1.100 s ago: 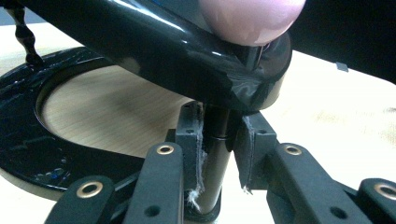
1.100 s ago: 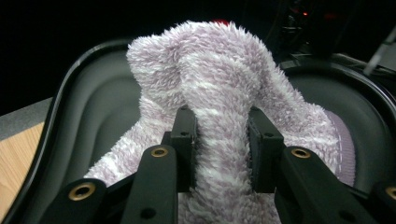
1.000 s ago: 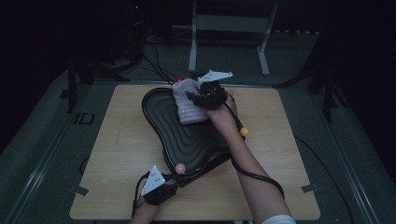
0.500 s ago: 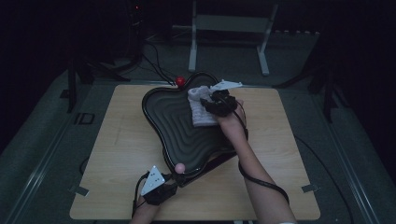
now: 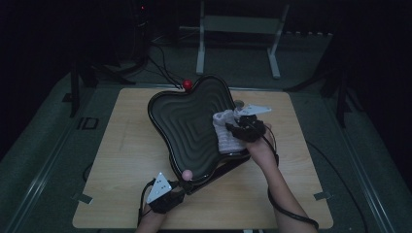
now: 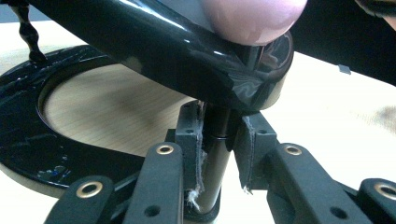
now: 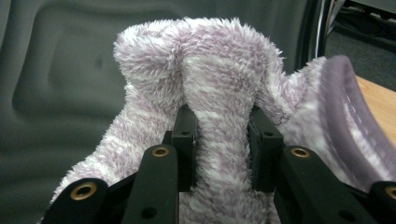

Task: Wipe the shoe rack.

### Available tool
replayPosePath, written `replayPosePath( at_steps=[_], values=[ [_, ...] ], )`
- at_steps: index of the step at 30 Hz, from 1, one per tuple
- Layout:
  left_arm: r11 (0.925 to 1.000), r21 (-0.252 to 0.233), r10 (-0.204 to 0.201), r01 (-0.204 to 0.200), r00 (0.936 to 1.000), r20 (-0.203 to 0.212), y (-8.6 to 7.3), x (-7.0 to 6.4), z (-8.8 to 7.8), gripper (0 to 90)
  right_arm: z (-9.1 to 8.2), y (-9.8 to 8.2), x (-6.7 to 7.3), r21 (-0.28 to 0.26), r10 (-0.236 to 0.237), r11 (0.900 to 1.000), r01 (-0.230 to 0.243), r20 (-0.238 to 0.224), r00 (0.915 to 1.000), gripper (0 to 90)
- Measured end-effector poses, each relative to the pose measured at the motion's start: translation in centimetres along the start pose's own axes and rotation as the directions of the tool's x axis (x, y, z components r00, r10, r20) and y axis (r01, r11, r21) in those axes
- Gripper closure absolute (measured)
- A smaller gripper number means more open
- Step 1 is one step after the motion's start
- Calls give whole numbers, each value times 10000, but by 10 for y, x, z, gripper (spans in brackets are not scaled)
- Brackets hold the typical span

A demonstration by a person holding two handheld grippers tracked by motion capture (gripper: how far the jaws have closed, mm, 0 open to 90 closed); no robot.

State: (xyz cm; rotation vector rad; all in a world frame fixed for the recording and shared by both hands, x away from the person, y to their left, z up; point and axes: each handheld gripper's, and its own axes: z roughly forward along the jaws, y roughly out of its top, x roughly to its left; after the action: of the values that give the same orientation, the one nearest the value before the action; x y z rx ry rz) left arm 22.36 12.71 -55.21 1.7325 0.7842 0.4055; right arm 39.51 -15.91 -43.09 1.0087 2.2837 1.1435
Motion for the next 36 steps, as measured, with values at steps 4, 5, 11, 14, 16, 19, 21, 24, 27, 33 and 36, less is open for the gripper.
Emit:
replayPosePath(
  at_steps=[4, 5, 11, 14, 16, 19, 21, 24, 27, 33, 36],
  values=[
    [10000, -8, -9, 9, 10000, -19, 0, 0, 0, 733, -9, -19, 4, -58, -197, 9998, 197, -1, 9998, 694],
    [10000, -21, -50, 50, 10000, -14, 0, 0, 0, 733, -11, -23, 5, -146, -198, 9997, 197, -32, 9998, 696],
    [10000, -44, -79, 78, 9999, -64, -1, -1, 0, 732, -16, -41, 10, -600, 211, 9980, -220, -169, 9996, 700],
    [10000, -15, -79, 79, 9999, -110, 0, -1, 1, 732, -18, -45, 15, -713, 296, 9970, -302, -90, 9995, 701],
    [10000, 1, -80, 80, 9998, -167, 0, 1, 1, 732, -18, -46, 18, -768, 491, 9958, -502, -157, 9987, 705],
    [9996, 18, -269, 270, 9992, -293, 1, 5, 0, 730, -17, -49, 25, -929, 616, 9937, -634, -219, 9979, 708],
    [9997, 33, -246, 248, 9992, -318, 1, 6, -1, 729, -17, -49, 33, -947, 396, 9947, -402, -77, 9992, 708],
    [9997, 39, -242, 243, 9992, -320, 2, 6, -1, 728, -17, -49, 40, -961, 299, 9949, -301, -45, 9995, 708],
    [9997, 57, -235, 237, 9992, -309, 2, 6, -1, 729, -16, -48, 44, -1006, 474, 9937, -500, -280, 9985, 709],
    [9993, 119, -341, 344, 9991, -247, 3, 7, -1, 725, -11, -43, 70, -981, -407, 9944, 392, -139, 9991, 707],
    [9987, 316, -374, 389, 9982, -459, 5, 4, -3, 720, -11, -42, 59, -989, 60, 9950, -145, -862, 9963, 699]
  ],
)
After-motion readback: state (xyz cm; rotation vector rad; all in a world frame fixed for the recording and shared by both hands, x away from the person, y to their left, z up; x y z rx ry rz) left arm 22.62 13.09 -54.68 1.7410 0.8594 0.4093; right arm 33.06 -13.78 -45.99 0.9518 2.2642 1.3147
